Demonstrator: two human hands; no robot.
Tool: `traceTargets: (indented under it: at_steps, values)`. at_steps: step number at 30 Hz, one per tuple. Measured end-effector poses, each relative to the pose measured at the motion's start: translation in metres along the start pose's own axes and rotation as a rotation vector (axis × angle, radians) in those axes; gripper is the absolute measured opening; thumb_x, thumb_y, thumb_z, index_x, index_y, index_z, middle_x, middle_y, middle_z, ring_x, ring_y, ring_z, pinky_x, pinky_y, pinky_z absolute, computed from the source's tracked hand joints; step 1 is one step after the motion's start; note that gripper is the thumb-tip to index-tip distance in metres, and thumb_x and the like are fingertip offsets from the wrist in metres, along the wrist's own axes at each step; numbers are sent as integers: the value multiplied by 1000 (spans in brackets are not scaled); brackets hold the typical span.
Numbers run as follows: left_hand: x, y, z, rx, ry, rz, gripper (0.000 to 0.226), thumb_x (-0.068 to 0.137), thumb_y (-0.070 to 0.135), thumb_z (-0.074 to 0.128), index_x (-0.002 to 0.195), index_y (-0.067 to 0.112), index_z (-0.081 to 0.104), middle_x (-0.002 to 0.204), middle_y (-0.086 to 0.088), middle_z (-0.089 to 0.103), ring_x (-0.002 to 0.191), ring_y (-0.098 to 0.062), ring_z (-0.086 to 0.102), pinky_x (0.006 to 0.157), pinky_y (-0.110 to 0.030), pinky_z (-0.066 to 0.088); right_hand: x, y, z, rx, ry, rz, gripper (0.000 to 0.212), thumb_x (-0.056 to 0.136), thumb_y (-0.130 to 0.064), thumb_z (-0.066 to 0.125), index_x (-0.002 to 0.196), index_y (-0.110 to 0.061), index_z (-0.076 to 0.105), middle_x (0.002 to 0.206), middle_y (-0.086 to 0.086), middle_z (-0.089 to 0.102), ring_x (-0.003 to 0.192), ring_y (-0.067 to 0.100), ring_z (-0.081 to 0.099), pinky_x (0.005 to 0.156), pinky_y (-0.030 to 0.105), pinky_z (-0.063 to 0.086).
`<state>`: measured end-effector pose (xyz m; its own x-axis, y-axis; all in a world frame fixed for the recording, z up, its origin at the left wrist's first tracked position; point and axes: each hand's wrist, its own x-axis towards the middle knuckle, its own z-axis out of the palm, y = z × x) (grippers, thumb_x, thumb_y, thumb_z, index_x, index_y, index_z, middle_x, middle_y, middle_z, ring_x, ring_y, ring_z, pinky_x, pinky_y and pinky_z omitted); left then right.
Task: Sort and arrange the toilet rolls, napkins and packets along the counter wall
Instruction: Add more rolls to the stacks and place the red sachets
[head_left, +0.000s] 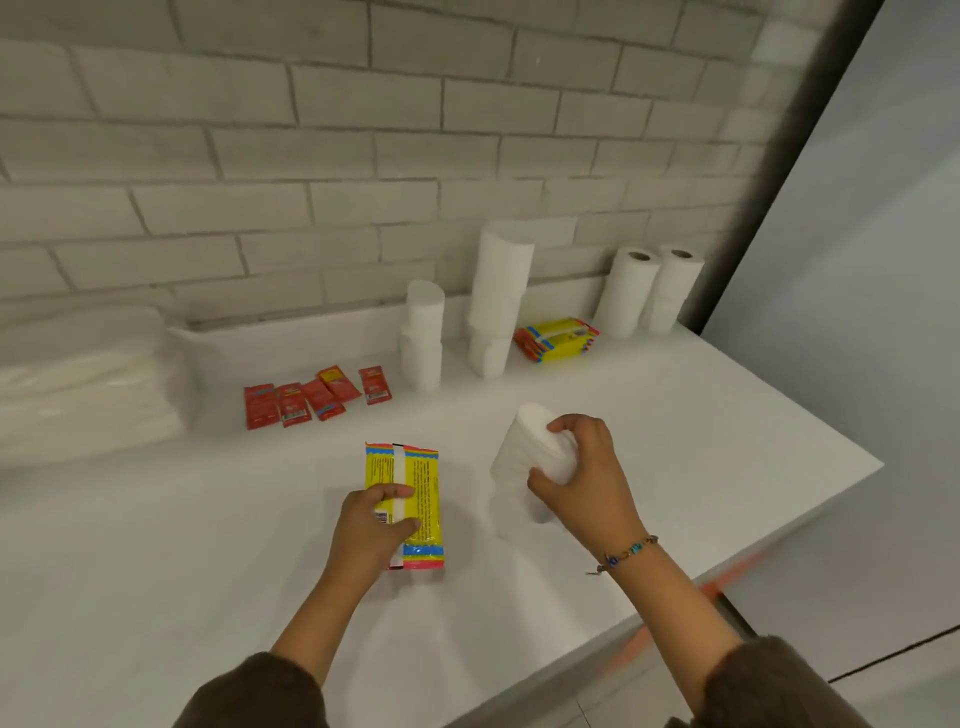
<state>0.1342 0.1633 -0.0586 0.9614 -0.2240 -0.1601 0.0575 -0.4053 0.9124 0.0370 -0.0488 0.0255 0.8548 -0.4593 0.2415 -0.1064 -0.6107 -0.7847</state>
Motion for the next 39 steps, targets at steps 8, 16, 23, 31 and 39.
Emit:
traceTargets:
  at_steps: [8,16,23,31,39]
  values:
    - [17,38,59,-5,53,-16,38,72,6,77,83,37,59,114,-6,51,97,-20,58,78,-25,49,109,-13,-29,18,-52,-202,48,68,-15,73,110,-20,49,113,-7,39,95,11,44,70,18,40]
    - [66,37,64,-41,133,-74,38,73,1,75,82,35,60,111,-6,49,92,-17,54,71,-18,46,239,-70,21,58,-80,-383,48,69,-11,70,112,-12,51,117,5,43,97,22,53,77,26,43]
    - [100,43,74,-20,120,-116,37,74,5,74,83,37,60,110,-2,47,95,-17,55,70,-17,48,318,-82,82,-30,-188,-405,49,70,-16,69,114,-14,47,116,4,41,98,28,50,76,31,43]
    - [115,47,76,5,143,-129,37,74,8,74,86,39,57,109,0,48,93,-12,52,63,-4,39,335,-68,124,-120,-284,-426,53,70,-17,70,117,-12,46,118,9,43,99,31,53,78,32,47]
    - [122,52,93,13,169,-141,36,77,7,71,83,41,58,111,-1,50,86,-5,51,66,-5,39,329,-73,94,-185,-200,-533,74,76,-43,68,136,-14,35,133,9,41,111,31,47,87,39,48]
